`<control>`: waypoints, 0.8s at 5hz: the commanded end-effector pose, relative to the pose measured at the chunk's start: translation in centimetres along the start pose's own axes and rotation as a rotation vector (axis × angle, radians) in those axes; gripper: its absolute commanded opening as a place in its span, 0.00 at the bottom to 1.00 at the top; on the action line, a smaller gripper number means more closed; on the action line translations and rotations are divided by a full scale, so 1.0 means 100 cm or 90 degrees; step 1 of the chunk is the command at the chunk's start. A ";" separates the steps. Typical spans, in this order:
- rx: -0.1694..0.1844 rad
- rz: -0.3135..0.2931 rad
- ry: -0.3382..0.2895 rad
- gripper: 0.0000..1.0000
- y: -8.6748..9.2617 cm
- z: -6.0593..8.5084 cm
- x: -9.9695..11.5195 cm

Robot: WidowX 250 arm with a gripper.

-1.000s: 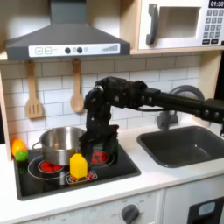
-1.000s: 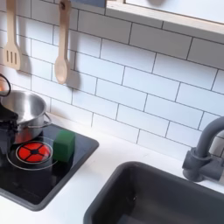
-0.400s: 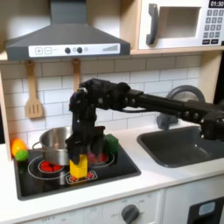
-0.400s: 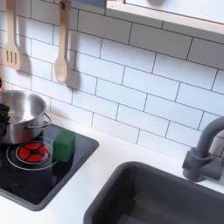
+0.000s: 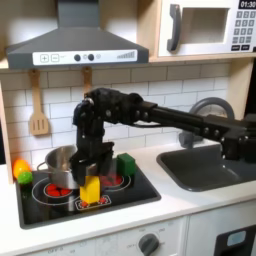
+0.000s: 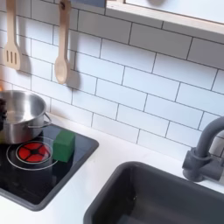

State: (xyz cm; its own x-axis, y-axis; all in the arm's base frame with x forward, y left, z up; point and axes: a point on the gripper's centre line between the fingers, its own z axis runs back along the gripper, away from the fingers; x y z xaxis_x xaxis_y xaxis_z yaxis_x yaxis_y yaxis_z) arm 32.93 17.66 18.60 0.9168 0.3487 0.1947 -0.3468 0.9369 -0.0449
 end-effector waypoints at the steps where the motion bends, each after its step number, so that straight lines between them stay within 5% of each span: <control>1: 0.016 -0.008 0.003 1.00 0.001 0.000 -0.001; 4: 0.017 -0.003 0.024 1.00 0.003 -0.006 -0.004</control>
State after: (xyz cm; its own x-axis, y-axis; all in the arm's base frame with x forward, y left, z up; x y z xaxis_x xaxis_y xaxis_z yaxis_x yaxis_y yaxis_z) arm 32.60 17.97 17.95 0.9237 0.3485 0.1591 -0.3504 0.9364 -0.0167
